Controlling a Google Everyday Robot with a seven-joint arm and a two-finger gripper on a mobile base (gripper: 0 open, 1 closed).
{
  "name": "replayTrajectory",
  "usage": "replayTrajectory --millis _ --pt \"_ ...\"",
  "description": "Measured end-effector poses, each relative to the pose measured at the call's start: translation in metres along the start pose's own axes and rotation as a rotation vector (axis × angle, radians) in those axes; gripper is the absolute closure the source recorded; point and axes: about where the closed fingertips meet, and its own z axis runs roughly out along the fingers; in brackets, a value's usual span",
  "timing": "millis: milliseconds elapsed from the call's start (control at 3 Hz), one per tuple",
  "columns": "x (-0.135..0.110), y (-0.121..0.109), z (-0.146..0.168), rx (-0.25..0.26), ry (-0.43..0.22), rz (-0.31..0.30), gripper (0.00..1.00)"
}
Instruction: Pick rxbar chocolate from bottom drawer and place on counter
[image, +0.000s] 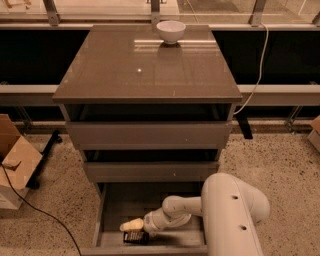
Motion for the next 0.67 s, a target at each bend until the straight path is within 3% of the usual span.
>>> replayTrajectory --millis 333,667 --pt "-0.0051 -0.0064 0.0112 -0.004 -0.016 0.036 0.00" --pt "-0.0054 -0.0049 0.0115 -0.006 -0.016 0.042 0.18"
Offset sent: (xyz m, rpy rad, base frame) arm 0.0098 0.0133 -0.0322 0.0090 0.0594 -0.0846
